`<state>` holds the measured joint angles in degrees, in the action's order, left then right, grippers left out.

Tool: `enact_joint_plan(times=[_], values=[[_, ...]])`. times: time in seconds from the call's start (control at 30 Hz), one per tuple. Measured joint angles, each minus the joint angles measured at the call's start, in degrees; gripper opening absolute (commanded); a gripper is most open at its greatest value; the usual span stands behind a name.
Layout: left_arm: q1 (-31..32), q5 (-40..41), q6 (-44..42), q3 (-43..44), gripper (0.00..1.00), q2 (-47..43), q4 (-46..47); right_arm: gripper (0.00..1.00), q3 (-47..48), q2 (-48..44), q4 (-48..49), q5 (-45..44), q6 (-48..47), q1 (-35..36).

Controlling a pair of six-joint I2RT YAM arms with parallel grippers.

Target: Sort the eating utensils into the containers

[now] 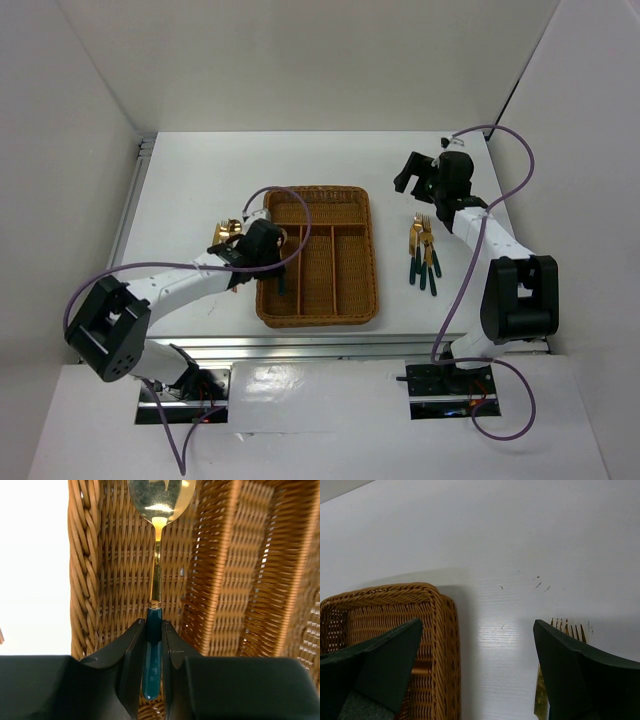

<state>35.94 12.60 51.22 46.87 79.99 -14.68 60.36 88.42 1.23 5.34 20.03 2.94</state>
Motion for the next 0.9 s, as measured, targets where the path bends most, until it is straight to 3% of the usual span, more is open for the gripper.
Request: enact_joint_plan(times=[0.2, 0.33, 0.4, 0.5, 0.67, 0.9], values=[[0.85, -0.2, -0.13, 0.15, 0.34, 3.98, 0.59, 1.0, 0.0, 0.0, 0.0, -0.04, 0.04, 0.0], [0.96, -0.37, -0.28, 0.52, 0.45, 5.01, 0.55, 1.0, 0.0, 0.0, 0.02, -0.22, 0.04, 0.0], [0.96, -0.35, -0.31, 1.29, 0.58, 5.03, 0.31, 1.0, 0.0, 0.0, 0.0, -0.24, 0.04, 0.0], [0.96, -0.31, -0.5, 3.15, 0.68, 5.03, 0.0, 1.0, 0.0, 0.0, 0.0, -0.24, 0.07, 0.0], [0.96, -0.11, -2.05, 7.65, 0.76, 4.74, -2.78, 1.0, 0.0, 0.0, 0.02, -0.24, 0.07, 0.0], [-1.44, 0.76, -7.89, 11.04, 0.85, -6.21, -5.03, 1.0, 0.0, 0.0, 0.0, -0.13, 0.04, 0.0]])
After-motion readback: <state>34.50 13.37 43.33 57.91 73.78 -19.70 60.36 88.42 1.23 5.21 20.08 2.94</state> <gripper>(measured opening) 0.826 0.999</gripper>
